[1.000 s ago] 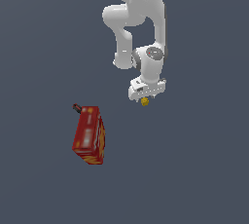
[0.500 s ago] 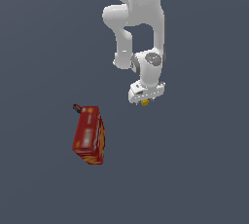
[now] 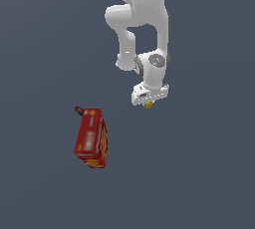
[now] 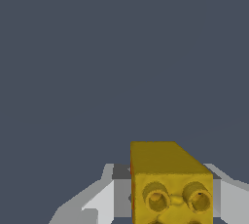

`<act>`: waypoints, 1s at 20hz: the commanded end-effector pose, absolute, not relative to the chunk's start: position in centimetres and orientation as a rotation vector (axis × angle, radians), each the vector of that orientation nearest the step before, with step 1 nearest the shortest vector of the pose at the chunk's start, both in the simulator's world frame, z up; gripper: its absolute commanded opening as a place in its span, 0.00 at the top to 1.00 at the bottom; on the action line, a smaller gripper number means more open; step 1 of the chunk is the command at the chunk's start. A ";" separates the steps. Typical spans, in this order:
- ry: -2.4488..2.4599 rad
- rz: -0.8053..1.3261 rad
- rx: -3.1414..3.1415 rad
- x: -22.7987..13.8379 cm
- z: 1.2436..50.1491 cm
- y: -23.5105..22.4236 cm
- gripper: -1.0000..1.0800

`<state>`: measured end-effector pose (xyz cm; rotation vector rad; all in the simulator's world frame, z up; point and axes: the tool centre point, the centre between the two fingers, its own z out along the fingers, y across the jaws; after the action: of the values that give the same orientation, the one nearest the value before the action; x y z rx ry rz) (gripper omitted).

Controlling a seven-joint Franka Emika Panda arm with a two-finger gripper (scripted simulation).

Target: Pick up a designated object from a clutter of objects.

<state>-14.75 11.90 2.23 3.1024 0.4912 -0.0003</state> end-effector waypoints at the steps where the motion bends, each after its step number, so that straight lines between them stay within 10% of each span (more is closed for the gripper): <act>1: 0.491 0.000 3.103 -14.7 2.2 11.9 1.00; 20: 0.492 0.000 3.103 -12.4 9.0 6.4 1.00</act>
<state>-12.71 7.13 7.99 3.1025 0.4918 -0.0011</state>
